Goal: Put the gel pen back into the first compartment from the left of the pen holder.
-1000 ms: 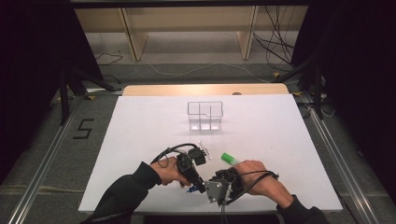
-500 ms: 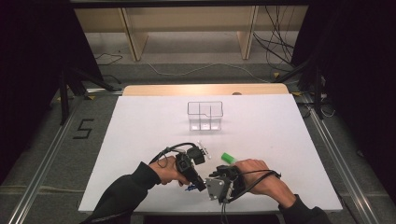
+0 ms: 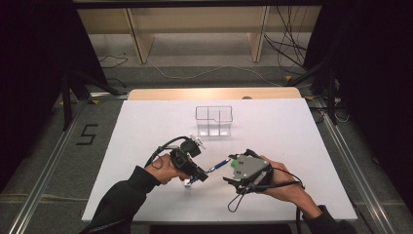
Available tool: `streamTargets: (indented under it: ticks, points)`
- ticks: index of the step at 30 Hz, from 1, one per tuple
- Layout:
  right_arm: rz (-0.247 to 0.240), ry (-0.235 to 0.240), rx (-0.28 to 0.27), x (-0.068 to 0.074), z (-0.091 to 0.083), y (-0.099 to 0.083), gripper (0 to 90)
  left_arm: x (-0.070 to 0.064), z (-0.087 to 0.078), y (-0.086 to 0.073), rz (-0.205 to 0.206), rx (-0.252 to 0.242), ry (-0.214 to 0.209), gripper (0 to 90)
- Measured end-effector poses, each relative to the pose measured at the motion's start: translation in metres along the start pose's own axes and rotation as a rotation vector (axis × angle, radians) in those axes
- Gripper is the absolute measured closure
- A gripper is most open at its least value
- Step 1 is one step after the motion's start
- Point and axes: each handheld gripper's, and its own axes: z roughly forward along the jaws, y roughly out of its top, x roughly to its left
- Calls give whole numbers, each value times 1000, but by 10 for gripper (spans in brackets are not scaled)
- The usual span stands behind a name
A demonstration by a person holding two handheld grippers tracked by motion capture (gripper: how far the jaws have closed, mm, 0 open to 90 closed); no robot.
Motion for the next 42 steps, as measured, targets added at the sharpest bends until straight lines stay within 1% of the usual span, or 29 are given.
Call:
streamTargets:
  ticks: [1, 4, 6, 7, 8, 9, 10, 11, 12, 14, 18, 19, 22, 23, 27, 30, 31, 32, 34, 36, 37, 39, 42]
  points:
    - [42, 0, -12, -2, -1, -2, 341, 0, -1, 0, -20, -30, 8, 781]
    - [154, -7, -44, -8, -4, -10, 311, 4, -7, -1, -26, -84, 44, 781]
    - [216, -8, -61, -10, -6, -15, 294, 6, -11, -1, -34, -131, 75, 781]
    - [246, -10, -69, -11, -6, -18, 290, 7, -13, -1, -43, -142, 83, 781]
    - [276, -8, -81, -12, -6, -20, 284, 8, -14, -1, -41, -165, 102, 781]
    - [303, -2, -87, -14, -7, -23, 283, 9, -15, -1, -56, -190, 111, 781]
    - [328, 2, -93, -14, -7, -25, 280, 9, -17, -1, -55, -200, 116, 781]
    - [343, 1, -94, -15, -7, -27, 279, 10, -19, -1, -57, -221, 132, 781]
    - [355, -1, -97, -15, -7, -29, 275, 11, -20, -1, -65, -245, 143, 781]
    - [373, -9, -101, -16, -7, -32, 267, 12, -22, -1, -72, -274, 162, 781]
    - [414, -11, -114, -17, -8, -37, 264, 16, -27, -2, -104, -351, 196, 781]
    - [417, -10, -115, -17, -8, -38, 264, 18, -28, -2, -111, -369, 200, 781]
    - [422, -10, -110, -16, -8, -41, 264, 21, -31, -2, -130, -414, 231, 781]
    - [424, -11, -110, -15, -8, -42, 264, 23, -32, -1, -144, -441, 237, 781]
    - [443, -24, -110, -14, -10, -47, 264, 32, -37, 2, -184, -511, 261, 781]
    - [468, -33, -132, -13, -13, -51, 264, 38, -40, 7, -211, -556, 272, 781]
    - [479, -39, -141, -13, -15, -53, 263, 40, -41, 9, -214, -570, 284, 781]
    - [486, -46, -152, -13, -17, -55, 262, 41, -42, 10, -224, -586, 288, 781]
    - [515, -53, -174, -13, -20, -59, 260, 44, -43, 14, -235, -603, 298, 781]
    - [535, -48, -188, -14, -22, -62, 256, 48, -45, 18, -239, -619, 308, 781]
    - [542, -48, -192, -13, -22, -64, 254, 49, -44, 20, -249, -632, 313, 781]
    - [549, -48, -188, -12, -23, -67, 252, 52, -45, 22, -251, -637, 323, 782]
    - [554, -47, -190, -10, -23, -70, 252, 57, -44, 28, -268, -660, 336, 781]
